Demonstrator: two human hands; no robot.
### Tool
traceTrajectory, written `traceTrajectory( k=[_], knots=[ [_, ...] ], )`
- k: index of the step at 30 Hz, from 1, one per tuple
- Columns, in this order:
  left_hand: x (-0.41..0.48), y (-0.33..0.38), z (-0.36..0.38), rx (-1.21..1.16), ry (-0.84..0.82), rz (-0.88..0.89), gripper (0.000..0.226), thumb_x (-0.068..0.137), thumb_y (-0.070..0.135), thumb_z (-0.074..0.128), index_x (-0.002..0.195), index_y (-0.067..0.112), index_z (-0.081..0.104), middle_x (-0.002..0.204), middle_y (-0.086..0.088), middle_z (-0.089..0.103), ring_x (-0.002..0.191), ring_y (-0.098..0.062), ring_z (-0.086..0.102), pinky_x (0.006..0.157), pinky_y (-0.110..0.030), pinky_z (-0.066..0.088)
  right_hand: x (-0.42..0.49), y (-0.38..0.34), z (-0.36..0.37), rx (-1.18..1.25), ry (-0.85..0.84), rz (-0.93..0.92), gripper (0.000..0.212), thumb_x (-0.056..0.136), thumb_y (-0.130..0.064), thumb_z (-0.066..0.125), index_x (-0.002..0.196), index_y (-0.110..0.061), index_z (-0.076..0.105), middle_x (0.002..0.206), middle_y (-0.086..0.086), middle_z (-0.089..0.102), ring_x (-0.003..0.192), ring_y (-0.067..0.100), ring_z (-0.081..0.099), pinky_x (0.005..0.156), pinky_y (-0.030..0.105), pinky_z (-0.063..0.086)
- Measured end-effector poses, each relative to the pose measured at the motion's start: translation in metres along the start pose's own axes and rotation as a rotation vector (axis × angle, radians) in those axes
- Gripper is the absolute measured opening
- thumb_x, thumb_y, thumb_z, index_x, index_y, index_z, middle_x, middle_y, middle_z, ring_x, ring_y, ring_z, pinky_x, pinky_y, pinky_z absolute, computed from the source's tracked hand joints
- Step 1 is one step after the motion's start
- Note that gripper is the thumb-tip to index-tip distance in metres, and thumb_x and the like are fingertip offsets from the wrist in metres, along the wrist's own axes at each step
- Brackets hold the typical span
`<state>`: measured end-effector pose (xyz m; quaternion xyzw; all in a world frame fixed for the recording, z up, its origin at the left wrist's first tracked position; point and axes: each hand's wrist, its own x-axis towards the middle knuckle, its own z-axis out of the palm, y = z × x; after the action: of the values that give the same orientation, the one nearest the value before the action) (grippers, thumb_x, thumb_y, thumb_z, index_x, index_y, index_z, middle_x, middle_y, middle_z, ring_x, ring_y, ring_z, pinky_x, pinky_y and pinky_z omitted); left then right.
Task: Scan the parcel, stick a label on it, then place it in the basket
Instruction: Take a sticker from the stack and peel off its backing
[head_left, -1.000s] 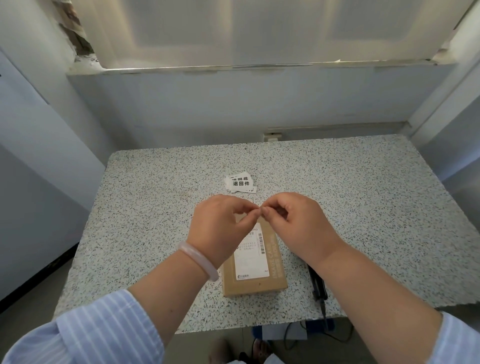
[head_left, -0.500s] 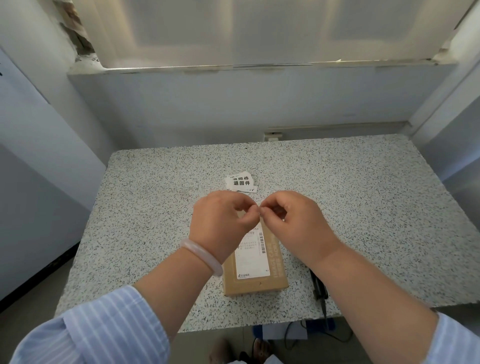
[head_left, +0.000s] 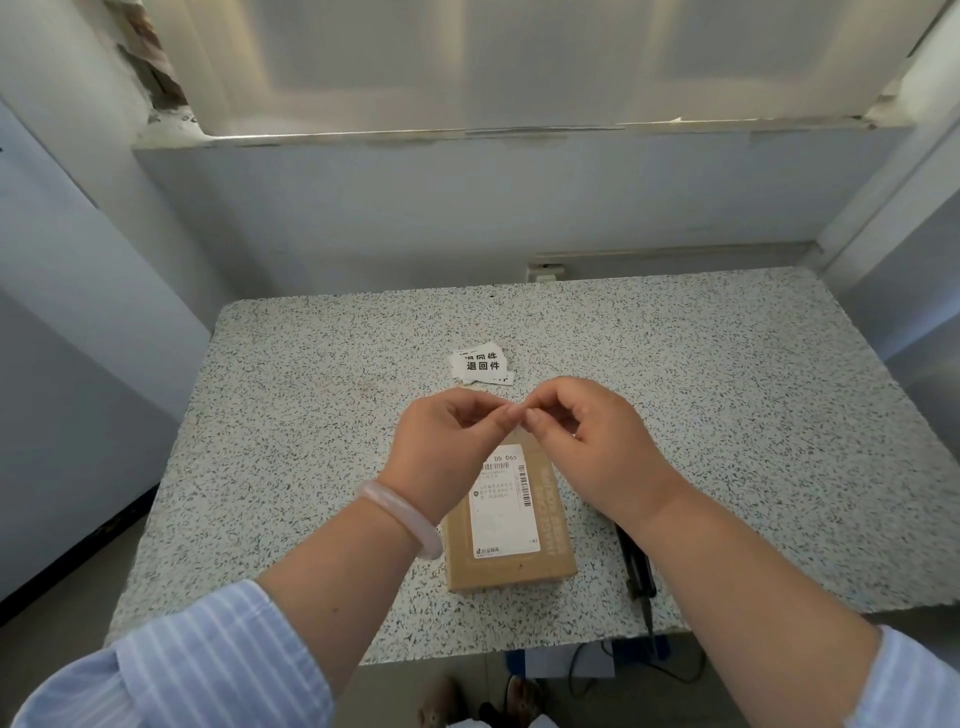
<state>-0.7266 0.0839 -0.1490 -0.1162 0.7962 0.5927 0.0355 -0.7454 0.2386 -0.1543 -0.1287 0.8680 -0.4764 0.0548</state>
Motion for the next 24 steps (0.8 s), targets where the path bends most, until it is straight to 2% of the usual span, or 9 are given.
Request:
traceTrajectory(
  k=[3, 6, 9, 14, 18, 21, 24],
  knots=[
    [-0.0012, 0.0021, 0.0018, 0.016, 0.023, 0.019, 0.005, 0.080, 0.029, 0.073, 0.076, 0.026, 0.073, 0.071, 0.006, 0.073, 0.068, -0.004, 0.067, 0.060, -0.015, 0.054, -0.0001, -0.0009, 0.0006, 0.007, 0.010, 0.008, 0.006, 0.090, -0.017, 0.063, 0.088, -0.016, 0.068, 0.080, -0.002, 0.065, 0.070, 0.005, 0.058, 0.061, 0.016, 0.048],
    [-0.0019, 0.0039, 0.0036, 0.042, 0.044, 0.037, 0.014, 0.082, 0.026, 0.070, 0.069, 0.031, 0.070, 0.066, 0.009, 0.071, 0.059, 0.002, 0.061, 0.054, -0.012, 0.050, -0.0012, -0.0016, 0.0018, 0.047, 0.023, 0.022, 0.007, 0.090, -0.016, 0.063, 0.086, -0.015, 0.069, 0.077, 0.003, 0.067, 0.066, 0.011, 0.058, 0.058, 0.019, 0.048],
    [-0.0017, 0.0052, 0.0047, 0.035, 0.054, 0.040, 0.018, 0.082, 0.025, 0.069, 0.066, 0.032, 0.069, 0.062, 0.012, 0.069, 0.054, 0.005, 0.058, 0.050, -0.010, 0.047, -0.0014, -0.0025, 0.0015, 0.093, 0.024, 0.041, 0.008, 0.091, -0.016, 0.064, 0.085, -0.016, 0.069, 0.076, 0.005, 0.069, 0.069, 0.017, 0.061, 0.060, 0.026, 0.050],
    [0.0001, 0.0042, 0.0058, 0.056, 0.065, 0.055, 0.015, 0.082, 0.024, 0.069, 0.069, 0.030, 0.068, 0.064, 0.011, 0.068, 0.058, 0.002, 0.060, 0.056, -0.015, 0.051, -0.0028, -0.0037, 0.0003, 0.233, 0.009, 0.114, 0.011, 0.090, -0.016, 0.064, 0.084, -0.023, 0.069, 0.081, 0.000, 0.073, 0.081, 0.017, 0.069, 0.077, 0.033, 0.059],
    [0.0005, 0.0039, 0.0047, 0.022, 0.048, 0.045, 0.015, 0.081, 0.025, 0.071, 0.068, 0.032, 0.069, 0.059, 0.014, 0.068, 0.055, 0.005, 0.060, 0.052, -0.012, 0.048, -0.0030, -0.0027, -0.0018, 0.256, 0.009, 0.140, 0.012, 0.089, -0.017, 0.065, 0.082, -0.025, 0.070, 0.080, -0.001, 0.074, 0.080, 0.014, 0.069, 0.079, 0.035, 0.058],
    [-0.0014, 0.0050, 0.0034, 0.038, 0.008, 0.081, 0.005, 0.079, 0.026, 0.073, 0.075, 0.029, 0.071, 0.065, 0.015, 0.070, 0.063, 0.006, 0.063, 0.057, -0.008, 0.048, -0.0022, -0.0026, -0.0036, 0.249, 0.017, 0.157, 0.011, 0.089, -0.019, 0.065, 0.082, -0.024, 0.070, 0.079, -0.001, 0.074, 0.080, 0.015, 0.069, 0.080, 0.036, 0.058],
    [-0.0028, 0.0046, 0.0036, 0.101, 0.011, 0.142, 0.006, 0.080, 0.021, 0.073, 0.079, 0.027, 0.072, 0.069, 0.017, 0.068, 0.066, 0.010, 0.061, 0.059, -0.005, 0.046, -0.0021, -0.0028, -0.0044, 0.236, 0.019, 0.159, 0.012, 0.090, -0.019, 0.065, 0.081, -0.025, 0.070, 0.077, 0.000, 0.073, 0.079, 0.015, 0.069, 0.080, 0.038, 0.058]
  ],
)
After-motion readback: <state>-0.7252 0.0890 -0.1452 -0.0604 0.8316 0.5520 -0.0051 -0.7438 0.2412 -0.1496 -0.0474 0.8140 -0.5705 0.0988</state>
